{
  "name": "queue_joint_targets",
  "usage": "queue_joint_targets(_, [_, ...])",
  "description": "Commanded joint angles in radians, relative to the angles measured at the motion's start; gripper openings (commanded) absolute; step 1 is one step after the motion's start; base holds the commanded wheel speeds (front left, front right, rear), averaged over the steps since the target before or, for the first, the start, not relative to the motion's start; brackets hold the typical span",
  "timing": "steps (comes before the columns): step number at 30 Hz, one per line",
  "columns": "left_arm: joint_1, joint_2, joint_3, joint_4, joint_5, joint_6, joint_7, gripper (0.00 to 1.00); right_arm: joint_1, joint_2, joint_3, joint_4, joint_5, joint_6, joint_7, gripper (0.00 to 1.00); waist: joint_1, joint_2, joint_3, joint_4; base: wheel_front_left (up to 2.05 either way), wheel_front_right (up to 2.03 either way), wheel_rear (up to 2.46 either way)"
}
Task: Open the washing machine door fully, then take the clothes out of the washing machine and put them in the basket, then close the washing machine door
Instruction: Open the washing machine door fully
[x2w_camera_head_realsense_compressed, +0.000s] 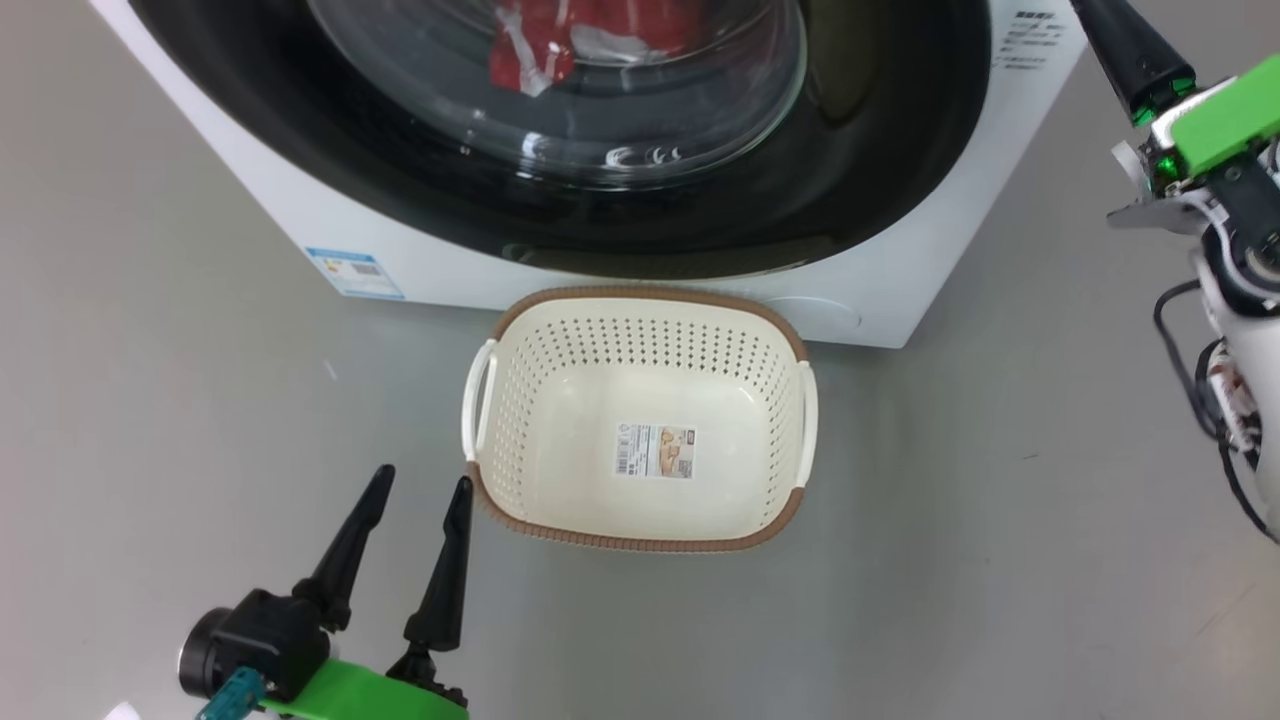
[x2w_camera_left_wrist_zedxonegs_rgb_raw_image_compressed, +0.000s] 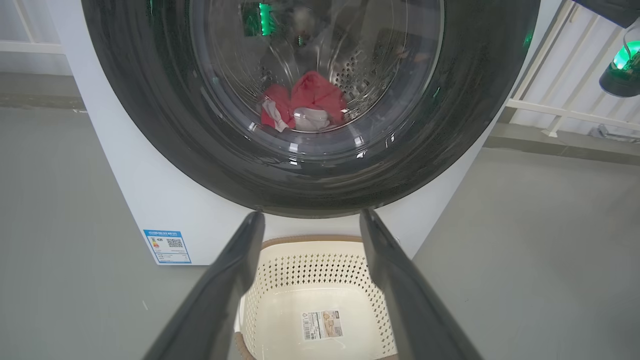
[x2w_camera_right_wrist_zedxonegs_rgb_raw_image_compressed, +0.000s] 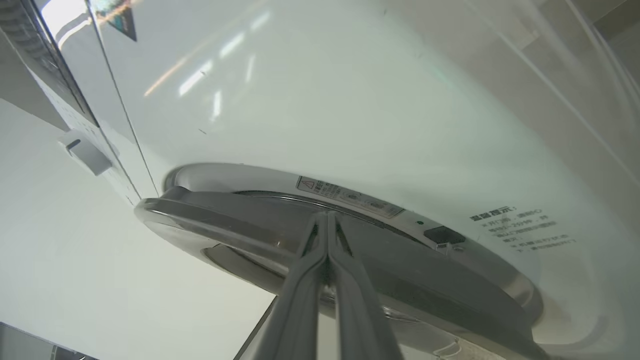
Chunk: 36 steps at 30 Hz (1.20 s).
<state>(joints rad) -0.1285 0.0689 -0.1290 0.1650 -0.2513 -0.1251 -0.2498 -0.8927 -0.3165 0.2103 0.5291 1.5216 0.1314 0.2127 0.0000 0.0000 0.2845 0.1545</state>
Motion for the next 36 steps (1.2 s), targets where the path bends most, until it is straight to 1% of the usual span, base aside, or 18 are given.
queue_joint_targets(1, [-0.025, 0.020, 0.028, -0.017, -0.009, -0.006, -0.012, 1.00, -0.036, -0.006, 0.005, -0.003, 0.031, -0.001, 0.037, 0.00, 0.0000, 0.0000, 0.012, 0.011, 0.00, 0.00, 0.00])
queue_joint_targets(8, [-0.041, 0.019, 0.016, -0.014, -0.018, -0.006, -0.012, 1.00, -0.128, -0.022, 0.006, 0.075, 0.095, -0.001, 0.183, 0.00, 0.0000, 0.0000, 0.037, 0.028, 0.00, 0.00, 0.00])
queue_joint_targets(14, [-0.055, 0.017, 0.007, -0.016, -0.025, -0.006, -0.012, 1.00, -0.198, -0.034, 0.031, 0.162, 0.107, -0.001, 0.289, 0.00, 0.0000, 0.0000, 0.056, 0.041, 0.00, 0.00, 0.00])
queue_joint_targets(20, [-0.064, 0.015, 0.001, -0.018, -0.030, -0.006, -0.012, 1.00, -0.258, -0.038, 0.047, 0.247, 0.113, -0.001, 0.358, 0.00, 0.0000, 0.0000, 0.065, 0.051, 0.00, 0.00, 0.00])
queue_joint_targets(23, [-0.064, 0.014, 0.003, -0.020, -0.032, -0.006, -0.012, 1.00, -0.276, -0.034, 0.071, 0.281, 0.105, -0.001, 0.401, 0.00, 0.0000, 0.0000, 0.068, 0.051, 0.00, 0.00, 0.00])
queue_joint_targets(25, [-0.064, 0.014, 0.003, -0.022, -0.033, -0.006, -0.012, 1.00, -0.286, -0.032, 0.077, 0.295, 0.101, -0.001, 0.410, 0.00, 0.0000, 0.0000, 0.068, 0.051, 0.00, 0.00, 0.00])
queue_joint_targets(31, [-0.064, 0.012, 0.003, -0.026, -0.033, -0.006, -0.012, 1.00, -0.294, -0.025, 0.092, 0.312, 0.096, -0.001, 0.440, 0.00, 0.0000, 0.0000, 0.069, 0.050, 0.00, 0.00, 0.00])
queue_joint_targets(36, [-0.064, 0.011, 0.003, -0.028, -0.032, -0.006, -0.012, 1.00, -0.279, -0.018, 0.107, 0.293, 0.094, -0.001, 0.473, 0.00, 0.0000, 0.0000, 0.065, 0.043, 0.00, 0.00, 0.00])
